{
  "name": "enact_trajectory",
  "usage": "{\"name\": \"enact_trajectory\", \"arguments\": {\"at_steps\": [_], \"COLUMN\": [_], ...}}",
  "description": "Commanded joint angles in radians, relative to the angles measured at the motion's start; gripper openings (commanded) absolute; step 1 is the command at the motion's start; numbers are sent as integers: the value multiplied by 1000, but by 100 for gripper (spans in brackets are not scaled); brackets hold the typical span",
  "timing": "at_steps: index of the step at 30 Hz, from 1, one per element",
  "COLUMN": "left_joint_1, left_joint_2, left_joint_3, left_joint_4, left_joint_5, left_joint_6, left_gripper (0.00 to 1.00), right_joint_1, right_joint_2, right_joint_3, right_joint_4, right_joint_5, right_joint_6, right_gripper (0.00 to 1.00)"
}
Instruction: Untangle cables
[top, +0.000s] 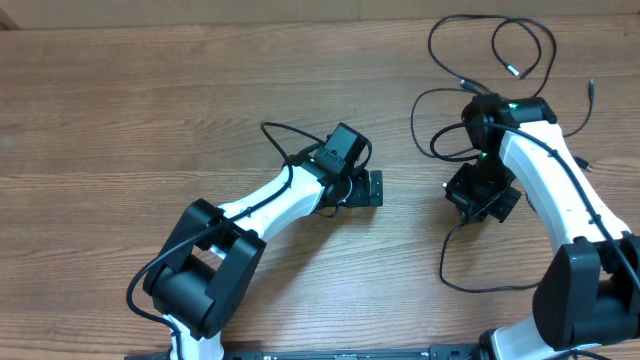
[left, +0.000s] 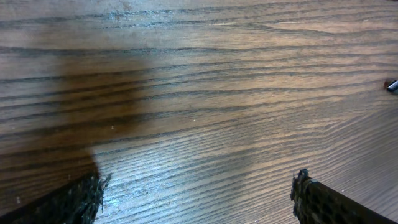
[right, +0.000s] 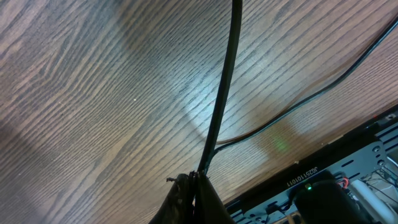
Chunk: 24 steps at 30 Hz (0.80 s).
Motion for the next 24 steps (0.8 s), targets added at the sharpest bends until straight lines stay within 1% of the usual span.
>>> {"name": "enact_trajectory", "arguments": {"at_steps": [1, 14, 24], "left_joint_1": [6, 6, 6], "left_joint_2": [16, 16, 16], "left_joint_3": [-5, -5, -5], "left_joint_4": [-11, -10, -10], "left_joint_5": [-3, -3, -3], "left_joint_6": [-6, -5, -5], "left_gripper": [100, 100, 99], "right_joint_1": [6, 6, 6], "right_joint_2": [-18, -17, -18], "right_joint_3": [-21, -219, -351], "right_joint_4": [12, 171, 335], "right_joint_5": [-5, -9, -54], "right_joint_6": [13, 81, 85], "right_gripper": [4, 4, 4]}}
